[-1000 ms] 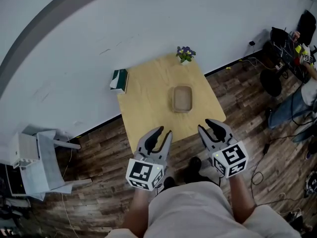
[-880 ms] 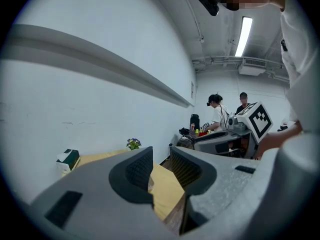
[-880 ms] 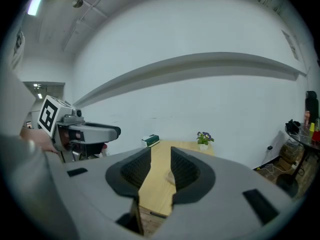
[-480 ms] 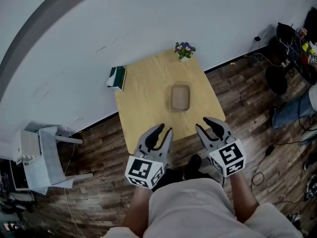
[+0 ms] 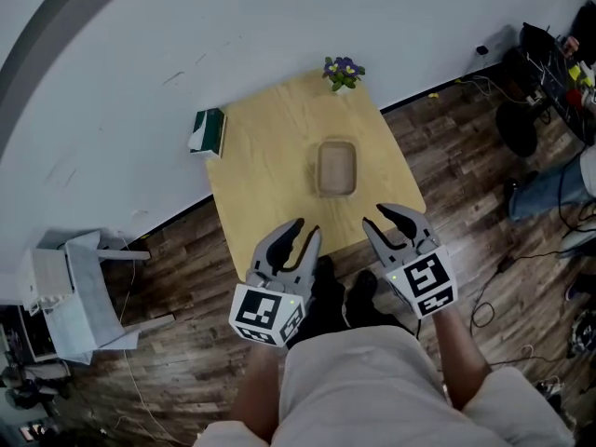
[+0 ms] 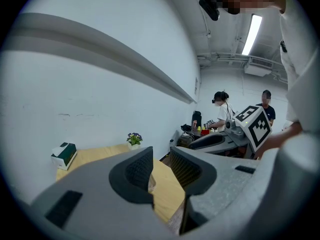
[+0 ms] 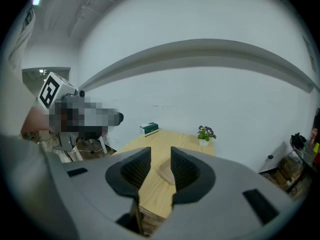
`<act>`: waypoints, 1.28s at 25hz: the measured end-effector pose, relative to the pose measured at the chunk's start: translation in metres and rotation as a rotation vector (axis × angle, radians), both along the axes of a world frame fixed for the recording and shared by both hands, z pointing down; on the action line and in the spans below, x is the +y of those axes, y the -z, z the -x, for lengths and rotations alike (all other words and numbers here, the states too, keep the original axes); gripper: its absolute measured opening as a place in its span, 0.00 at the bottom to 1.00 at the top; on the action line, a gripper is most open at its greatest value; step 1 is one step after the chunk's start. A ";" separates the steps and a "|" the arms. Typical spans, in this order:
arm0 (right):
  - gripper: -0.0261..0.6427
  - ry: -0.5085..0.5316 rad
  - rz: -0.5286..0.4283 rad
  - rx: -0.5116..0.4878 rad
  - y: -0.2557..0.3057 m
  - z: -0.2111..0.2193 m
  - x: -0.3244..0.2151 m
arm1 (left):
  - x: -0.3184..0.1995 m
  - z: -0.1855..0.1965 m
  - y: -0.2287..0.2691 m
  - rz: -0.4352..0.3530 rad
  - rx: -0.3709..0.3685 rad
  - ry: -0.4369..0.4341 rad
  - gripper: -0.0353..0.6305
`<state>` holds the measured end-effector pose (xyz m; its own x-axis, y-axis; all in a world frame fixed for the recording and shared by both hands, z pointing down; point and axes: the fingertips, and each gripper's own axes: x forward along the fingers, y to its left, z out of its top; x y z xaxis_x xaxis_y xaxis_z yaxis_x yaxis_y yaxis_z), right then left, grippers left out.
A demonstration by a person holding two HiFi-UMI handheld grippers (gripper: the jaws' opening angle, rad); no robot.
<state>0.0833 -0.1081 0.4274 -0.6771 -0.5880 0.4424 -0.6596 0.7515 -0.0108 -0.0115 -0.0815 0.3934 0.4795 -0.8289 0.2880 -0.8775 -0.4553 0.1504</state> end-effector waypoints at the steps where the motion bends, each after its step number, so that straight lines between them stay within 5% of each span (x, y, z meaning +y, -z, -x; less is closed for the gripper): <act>1: 0.21 0.001 -0.003 0.017 -0.002 0.003 -0.002 | -0.004 0.002 -0.002 0.000 0.003 -0.007 0.20; 32: 0.22 0.009 -0.035 0.561 -0.146 0.074 -0.046 | -0.095 0.063 -0.072 0.093 0.037 -0.277 0.20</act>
